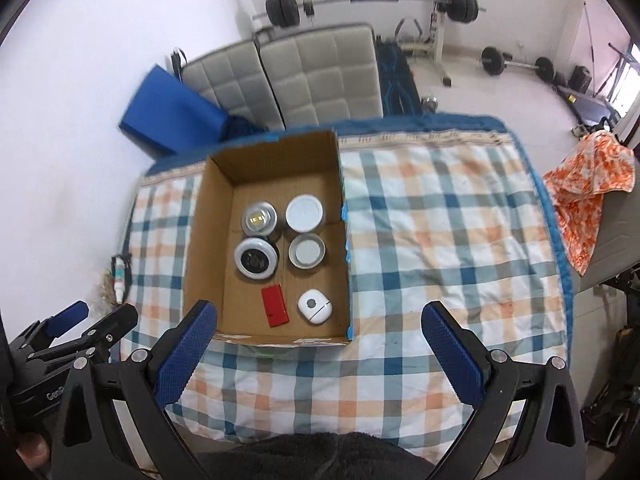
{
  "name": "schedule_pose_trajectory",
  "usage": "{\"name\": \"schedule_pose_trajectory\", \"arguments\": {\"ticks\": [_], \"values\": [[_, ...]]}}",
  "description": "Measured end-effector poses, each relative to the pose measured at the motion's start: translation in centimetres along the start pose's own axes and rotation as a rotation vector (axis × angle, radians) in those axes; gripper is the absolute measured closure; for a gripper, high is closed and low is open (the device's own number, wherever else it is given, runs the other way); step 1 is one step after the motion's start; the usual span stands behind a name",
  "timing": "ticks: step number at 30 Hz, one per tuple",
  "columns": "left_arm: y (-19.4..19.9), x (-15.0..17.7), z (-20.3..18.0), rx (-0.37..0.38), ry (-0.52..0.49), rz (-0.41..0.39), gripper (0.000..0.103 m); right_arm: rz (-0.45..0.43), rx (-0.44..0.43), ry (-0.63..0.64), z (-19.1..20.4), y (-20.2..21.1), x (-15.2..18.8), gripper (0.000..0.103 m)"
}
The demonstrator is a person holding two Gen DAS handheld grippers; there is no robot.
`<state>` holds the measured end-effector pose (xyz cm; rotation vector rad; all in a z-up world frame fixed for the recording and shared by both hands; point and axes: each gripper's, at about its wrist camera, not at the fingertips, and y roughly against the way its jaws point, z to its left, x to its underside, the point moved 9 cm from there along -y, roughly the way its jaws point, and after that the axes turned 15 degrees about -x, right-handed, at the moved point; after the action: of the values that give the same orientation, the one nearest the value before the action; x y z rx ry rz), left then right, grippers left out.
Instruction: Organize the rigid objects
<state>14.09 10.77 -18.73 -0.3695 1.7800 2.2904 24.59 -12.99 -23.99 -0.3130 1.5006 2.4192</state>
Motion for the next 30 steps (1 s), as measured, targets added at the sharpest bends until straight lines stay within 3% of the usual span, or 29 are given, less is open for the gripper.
{"name": "schedule_pose_trajectory", "arguments": {"ticks": [8, 14, 30], "values": [[5.7, 0.6, -0.1, 0.036, -0.023, -0.055, 0.007, -0.066, 0.007, 0.048, 2.5, 6.8, 0.5, 0.000], [7.8, 1.0, -0.2, 0.031, -0.030, -0.084, 0.007, -0.100, 0.037, 0.048, 2.9, 9.9, 0.8, 0.000], [9.9, 1.9, 0.4, 0.020, -0.016, -0.138, 0.007, -0.143, 0.086, 0.043, 3.1, 12.8, 2.0, 0.000]]}}
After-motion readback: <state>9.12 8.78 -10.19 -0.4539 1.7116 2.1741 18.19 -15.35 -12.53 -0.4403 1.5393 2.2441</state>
